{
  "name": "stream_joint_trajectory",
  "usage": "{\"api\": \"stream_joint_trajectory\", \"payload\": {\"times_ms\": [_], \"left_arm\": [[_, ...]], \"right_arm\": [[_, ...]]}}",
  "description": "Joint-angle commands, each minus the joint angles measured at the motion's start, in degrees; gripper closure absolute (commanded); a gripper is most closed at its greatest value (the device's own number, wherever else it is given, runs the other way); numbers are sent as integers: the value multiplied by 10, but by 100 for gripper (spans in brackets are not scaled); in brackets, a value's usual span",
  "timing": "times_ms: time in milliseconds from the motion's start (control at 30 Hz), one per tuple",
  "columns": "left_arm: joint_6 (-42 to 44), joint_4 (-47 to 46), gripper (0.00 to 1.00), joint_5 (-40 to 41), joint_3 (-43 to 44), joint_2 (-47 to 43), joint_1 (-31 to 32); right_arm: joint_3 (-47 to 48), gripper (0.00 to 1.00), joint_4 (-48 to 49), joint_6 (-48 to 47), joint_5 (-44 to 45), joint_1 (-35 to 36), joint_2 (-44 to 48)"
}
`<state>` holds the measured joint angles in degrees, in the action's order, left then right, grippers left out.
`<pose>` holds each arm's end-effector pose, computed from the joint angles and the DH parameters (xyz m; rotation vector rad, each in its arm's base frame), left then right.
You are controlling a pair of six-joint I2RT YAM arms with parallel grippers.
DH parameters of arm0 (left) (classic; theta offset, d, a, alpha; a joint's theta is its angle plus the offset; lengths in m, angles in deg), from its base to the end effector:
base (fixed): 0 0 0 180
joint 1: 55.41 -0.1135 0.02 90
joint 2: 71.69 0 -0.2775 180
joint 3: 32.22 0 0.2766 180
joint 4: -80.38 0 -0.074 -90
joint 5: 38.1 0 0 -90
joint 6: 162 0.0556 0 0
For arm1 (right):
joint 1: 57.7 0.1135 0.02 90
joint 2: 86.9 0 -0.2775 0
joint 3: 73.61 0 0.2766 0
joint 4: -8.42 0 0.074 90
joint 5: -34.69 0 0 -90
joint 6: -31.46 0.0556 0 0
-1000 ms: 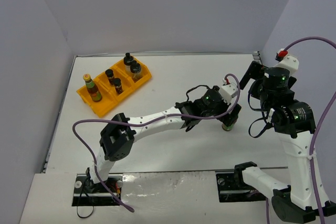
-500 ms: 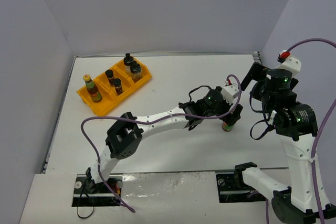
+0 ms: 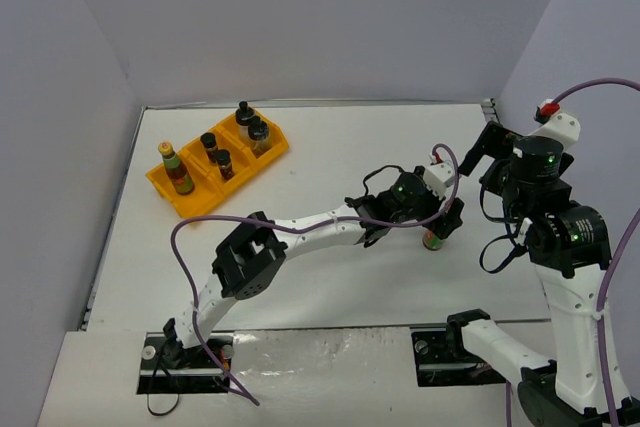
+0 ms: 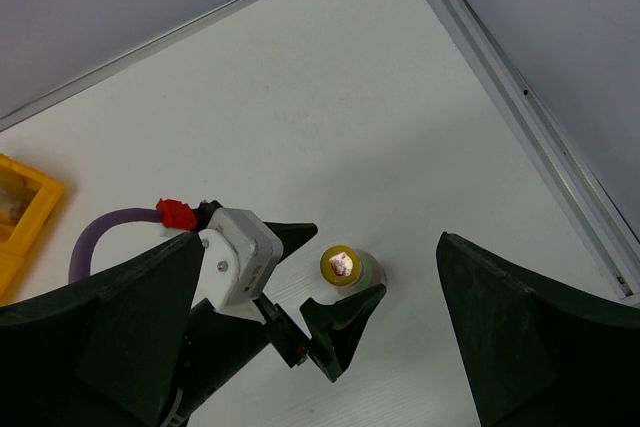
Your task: Organize the condiment bottles
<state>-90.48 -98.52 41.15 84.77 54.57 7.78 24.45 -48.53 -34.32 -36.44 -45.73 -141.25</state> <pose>0.2540 -0.5256 0.2696 0.8621 1.7036 -1.1731 0.1812 0.0200 0.5011 0.4221 1.7415 0.1564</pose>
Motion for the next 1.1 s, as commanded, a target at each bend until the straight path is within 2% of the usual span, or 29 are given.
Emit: {"api": "stream_joint_trajectory", "payload": {"times_ms": [0,367,1067], "left_arm": [[-10,-64,11,-14,27,-10,-7],[-22,-91,14,-26,21,6,-11],[-12,-68,21,-28,46,28,-10]], "right_arm": [[15,0,15,4,6,-3,5],[1,0,13,7,20,-3,11],[-7,0,16,-3,19,-3,13]]}}
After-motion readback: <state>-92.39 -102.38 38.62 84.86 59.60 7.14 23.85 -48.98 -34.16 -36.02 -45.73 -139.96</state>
